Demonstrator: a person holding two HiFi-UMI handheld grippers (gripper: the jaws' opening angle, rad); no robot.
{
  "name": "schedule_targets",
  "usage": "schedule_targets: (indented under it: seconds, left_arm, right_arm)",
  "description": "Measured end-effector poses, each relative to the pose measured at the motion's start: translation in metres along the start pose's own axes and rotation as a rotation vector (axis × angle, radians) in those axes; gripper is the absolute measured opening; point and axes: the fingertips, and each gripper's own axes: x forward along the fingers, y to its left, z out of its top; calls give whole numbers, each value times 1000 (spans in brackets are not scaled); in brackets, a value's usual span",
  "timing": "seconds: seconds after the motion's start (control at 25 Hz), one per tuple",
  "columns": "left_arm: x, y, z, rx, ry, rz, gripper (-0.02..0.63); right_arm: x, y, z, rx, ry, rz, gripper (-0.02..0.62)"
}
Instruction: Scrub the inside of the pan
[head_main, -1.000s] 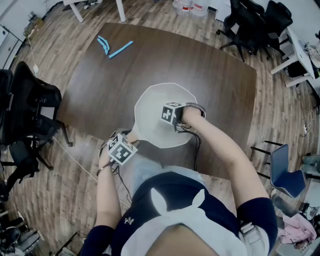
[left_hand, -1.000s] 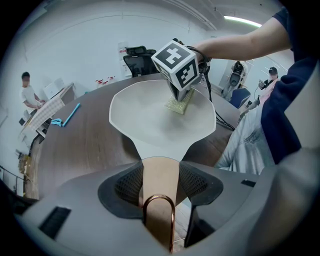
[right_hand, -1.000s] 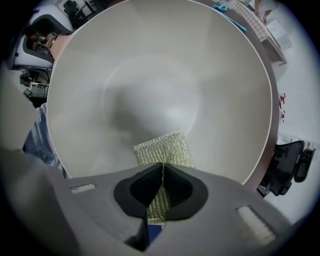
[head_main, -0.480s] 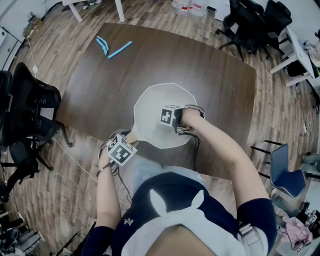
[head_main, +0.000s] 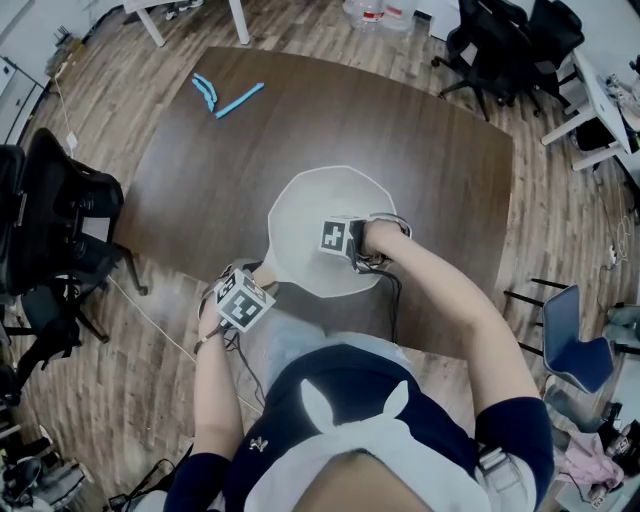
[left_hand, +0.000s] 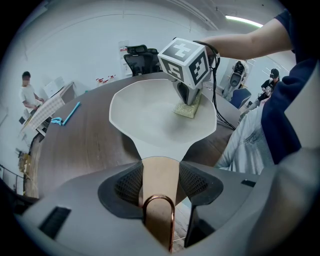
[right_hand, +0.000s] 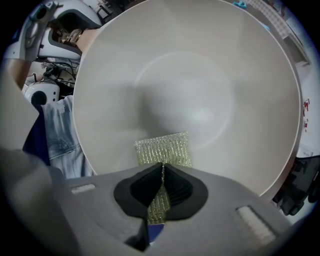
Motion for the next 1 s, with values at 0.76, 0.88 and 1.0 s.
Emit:
schedule_targets:
  seconds: [0.76, 0.88, 1.0]
  left_arm:
    - [-2, 3, 3, -5, 9, 22, 224]
    - [0, 5, 4, 4, 3, 39, 224]
    - [-1, 4, 5, -1, 8, 40, 224]
  right_arm:
    - [-5, 41, 17, -45, -123, 230, 10]
    - [-4, 45, 19, -55, -139, 251, 9]
    - [-4, 49, 20, -59, -152, 267, 9]
